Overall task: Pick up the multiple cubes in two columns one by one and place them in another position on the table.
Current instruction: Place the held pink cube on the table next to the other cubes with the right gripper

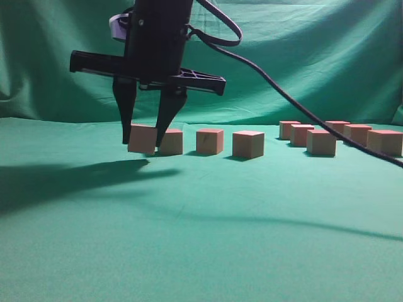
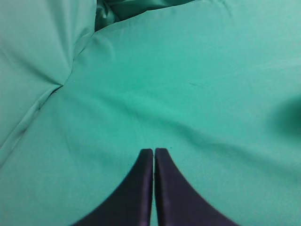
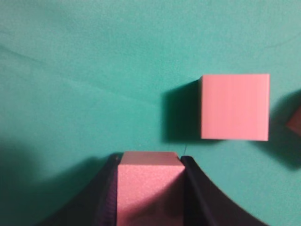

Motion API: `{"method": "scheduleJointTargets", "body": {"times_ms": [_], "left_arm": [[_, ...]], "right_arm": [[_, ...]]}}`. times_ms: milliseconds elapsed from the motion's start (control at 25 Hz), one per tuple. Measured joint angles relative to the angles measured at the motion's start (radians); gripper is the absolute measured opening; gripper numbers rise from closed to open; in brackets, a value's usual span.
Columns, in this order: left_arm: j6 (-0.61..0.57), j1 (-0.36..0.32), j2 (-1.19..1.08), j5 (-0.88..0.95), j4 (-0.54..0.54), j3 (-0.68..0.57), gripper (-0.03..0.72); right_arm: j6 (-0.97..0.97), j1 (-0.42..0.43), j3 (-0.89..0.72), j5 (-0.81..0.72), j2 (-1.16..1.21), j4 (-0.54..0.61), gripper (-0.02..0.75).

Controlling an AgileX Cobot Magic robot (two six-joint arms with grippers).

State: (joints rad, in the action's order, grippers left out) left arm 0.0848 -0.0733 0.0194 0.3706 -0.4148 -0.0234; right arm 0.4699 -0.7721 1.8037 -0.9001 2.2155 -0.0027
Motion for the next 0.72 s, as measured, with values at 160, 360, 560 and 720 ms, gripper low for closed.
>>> {"method": "scheduleJointTargets", "body": {"times_ms": [160,360,560,720], "left_arm": [[0.000,0.000,0.000,0.000,0.000,0.000,0.000],[0.000,0.000,0.000,0.000,0.000,0.000,0.000],[0.000,0.000,0.000,0.000,0.000,0.000,0.000],[0.000,0.000,0.000,0.000,0.000,0.000,0.000]], "right_arm": [[0.006,0.000,0.000,0.002,0.008,-0.004,0.257],[0.008,0.000,0.000,0.005,0.008,-0.017,0.257],[0.008,0.000,0.002,0.001,0.019,-0.017,0.257],[0.008,0.000,0.002,-0.002,0.021,-0.019,0.257]]}}
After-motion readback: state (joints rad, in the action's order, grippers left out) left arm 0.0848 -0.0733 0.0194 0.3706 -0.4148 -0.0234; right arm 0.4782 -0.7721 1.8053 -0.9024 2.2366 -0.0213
